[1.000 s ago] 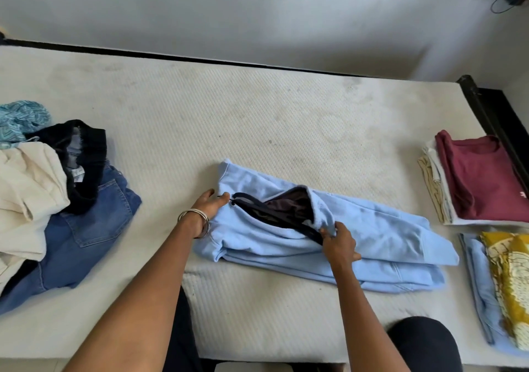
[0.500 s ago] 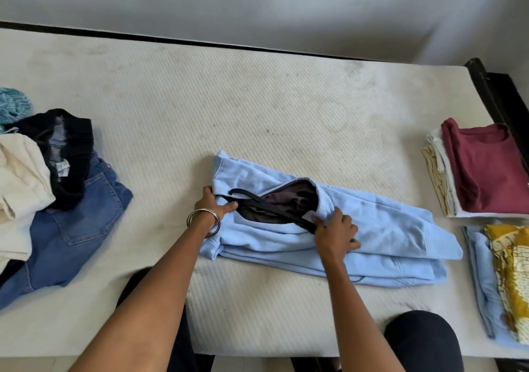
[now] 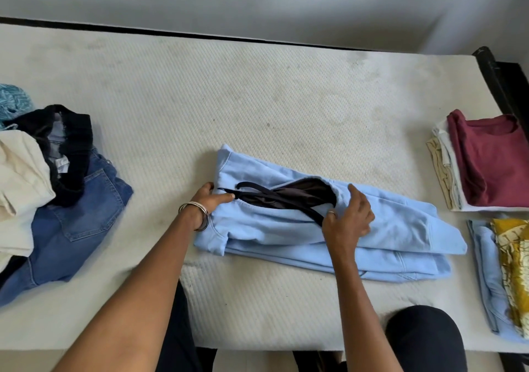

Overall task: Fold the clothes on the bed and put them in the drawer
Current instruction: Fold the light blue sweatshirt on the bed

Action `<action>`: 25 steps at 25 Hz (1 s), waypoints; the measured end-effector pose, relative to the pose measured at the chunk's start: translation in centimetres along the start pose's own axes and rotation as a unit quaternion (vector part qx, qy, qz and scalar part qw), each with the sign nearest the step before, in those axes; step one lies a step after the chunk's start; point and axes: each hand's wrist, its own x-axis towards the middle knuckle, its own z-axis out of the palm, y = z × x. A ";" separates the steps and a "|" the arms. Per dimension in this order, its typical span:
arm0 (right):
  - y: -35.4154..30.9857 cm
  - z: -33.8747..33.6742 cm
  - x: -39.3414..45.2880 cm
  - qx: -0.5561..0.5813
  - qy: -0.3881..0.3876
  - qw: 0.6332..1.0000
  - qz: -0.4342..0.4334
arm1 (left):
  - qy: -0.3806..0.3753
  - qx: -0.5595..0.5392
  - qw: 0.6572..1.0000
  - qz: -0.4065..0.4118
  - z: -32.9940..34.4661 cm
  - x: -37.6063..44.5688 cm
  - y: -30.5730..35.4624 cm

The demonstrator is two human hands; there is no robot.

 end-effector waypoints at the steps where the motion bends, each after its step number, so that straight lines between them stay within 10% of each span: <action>1: -0.4 0.5 -1.0 0.029 0.017 0.997 -0.062 | 0.002 -0.006 1.000 -0.010 0.1 -0.1 0.3; 11: 4.8 4.3 -0.1 -0.089 -0.284 0.951 -0.080 | -0.005 -0.011 0.999 -0.049 2.8 -4.3 5.9; 16: 2.9 1.6 0.0 0.122 -0.131 0.984 0.003 | 0.006 0.026 1.000 0.005 5.3 -8.5 10.1; 21: 4.1 1.2 -0.3 0.190 -0.345 0.915 0.084 | 0.018 0.037 0.997 0.070 10.2 -13.2 13.0; 25: 3.1 -8.6 2.8 0.416 -0.269 0.852 0.171 | -0.002 0.091 0.988 0.128 17.8 -16.5 15.9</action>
